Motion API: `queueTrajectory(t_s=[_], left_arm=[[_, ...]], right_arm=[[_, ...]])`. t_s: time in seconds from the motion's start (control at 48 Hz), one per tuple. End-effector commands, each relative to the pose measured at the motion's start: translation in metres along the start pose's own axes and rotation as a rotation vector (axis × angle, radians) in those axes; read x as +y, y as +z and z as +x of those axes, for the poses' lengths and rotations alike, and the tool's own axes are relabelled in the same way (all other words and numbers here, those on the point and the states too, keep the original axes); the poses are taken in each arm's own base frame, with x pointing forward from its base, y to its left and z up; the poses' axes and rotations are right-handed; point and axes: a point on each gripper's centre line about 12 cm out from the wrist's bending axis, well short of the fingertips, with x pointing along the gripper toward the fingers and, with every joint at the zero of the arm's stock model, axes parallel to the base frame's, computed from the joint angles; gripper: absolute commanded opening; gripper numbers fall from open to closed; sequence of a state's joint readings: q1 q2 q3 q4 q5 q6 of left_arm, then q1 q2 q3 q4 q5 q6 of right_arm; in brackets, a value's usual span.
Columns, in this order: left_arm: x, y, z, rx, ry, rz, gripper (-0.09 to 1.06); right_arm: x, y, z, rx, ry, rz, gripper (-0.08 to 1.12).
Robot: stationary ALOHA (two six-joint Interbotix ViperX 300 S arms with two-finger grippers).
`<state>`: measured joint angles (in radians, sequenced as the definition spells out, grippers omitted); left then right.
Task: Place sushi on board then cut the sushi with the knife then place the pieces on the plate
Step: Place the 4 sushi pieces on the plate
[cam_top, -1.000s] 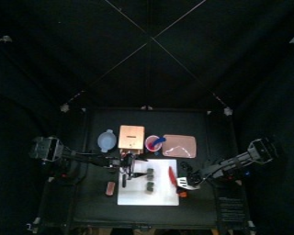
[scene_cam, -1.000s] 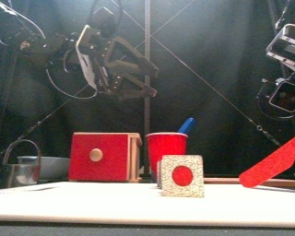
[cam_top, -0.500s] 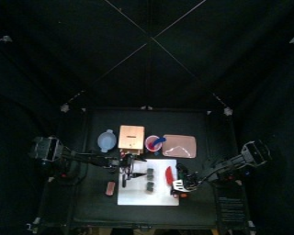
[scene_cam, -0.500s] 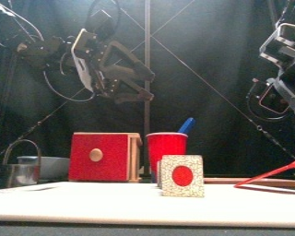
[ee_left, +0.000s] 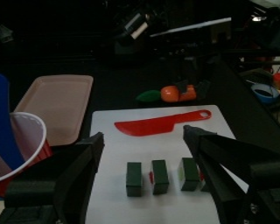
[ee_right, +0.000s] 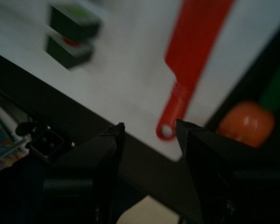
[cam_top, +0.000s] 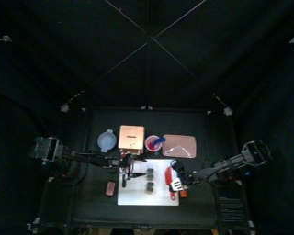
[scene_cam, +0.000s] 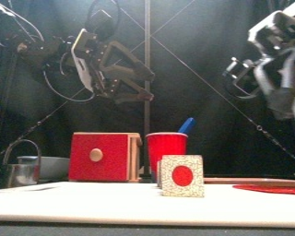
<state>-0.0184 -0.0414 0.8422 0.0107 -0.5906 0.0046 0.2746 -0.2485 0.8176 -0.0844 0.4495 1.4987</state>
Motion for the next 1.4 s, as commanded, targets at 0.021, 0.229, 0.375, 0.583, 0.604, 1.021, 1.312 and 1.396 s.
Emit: queueTrajectory(t_s=[0.021,0.229,0.375,0.583,0.604,1.021,1.312,1.396], left_arm=[[0.002,0.017,-0.001,-0.054,0.009,-0.009,1.02],[0.011,0.025,-0.013,-0.084,0.052,-0.052,1.02],[0.023,0.032,-0.025,-0.132,0.098,-0.082,1.02],[0.044,0.026,-0.044,-0.133,0.169,-0.107,1.02],[0.046,0.024,-0.045,-0.13,0.175,-0.11,1.02],[0.052,0.01,-0.064,-0.1,0.196,-0.096,1.02],[0.053,0.006,-0.078,-0.102,0.201,-0.08,1.02],[0.052,0.004,-0.082,-0.101,0.202,-0.083,1.02]], right_arm=[[0.02,0.037,-0.019,-0.145,0.058,-0.215,0.84],[0.014,0.075,-0.025,-0.211,-0.028,-0.525,0.84],[0.02,0.088,-0.028,-0.191,-0.047,-0.709,0.84],[0.028,0.103,-0.013,-0.134,-0.037,-0.87,0.85],[0.029,0.104,-0.011,-0.128,-0.035,-0.876,0.85],[0.051,0.13,0.036,-0.14,-0.034,-0.965,0.85],[0.058,0.132,0.06,-0.12,-0.044,-0.965,0.85],[0.056,0.133,0.066,-0.109,-0.053,-0.961,0.85]])
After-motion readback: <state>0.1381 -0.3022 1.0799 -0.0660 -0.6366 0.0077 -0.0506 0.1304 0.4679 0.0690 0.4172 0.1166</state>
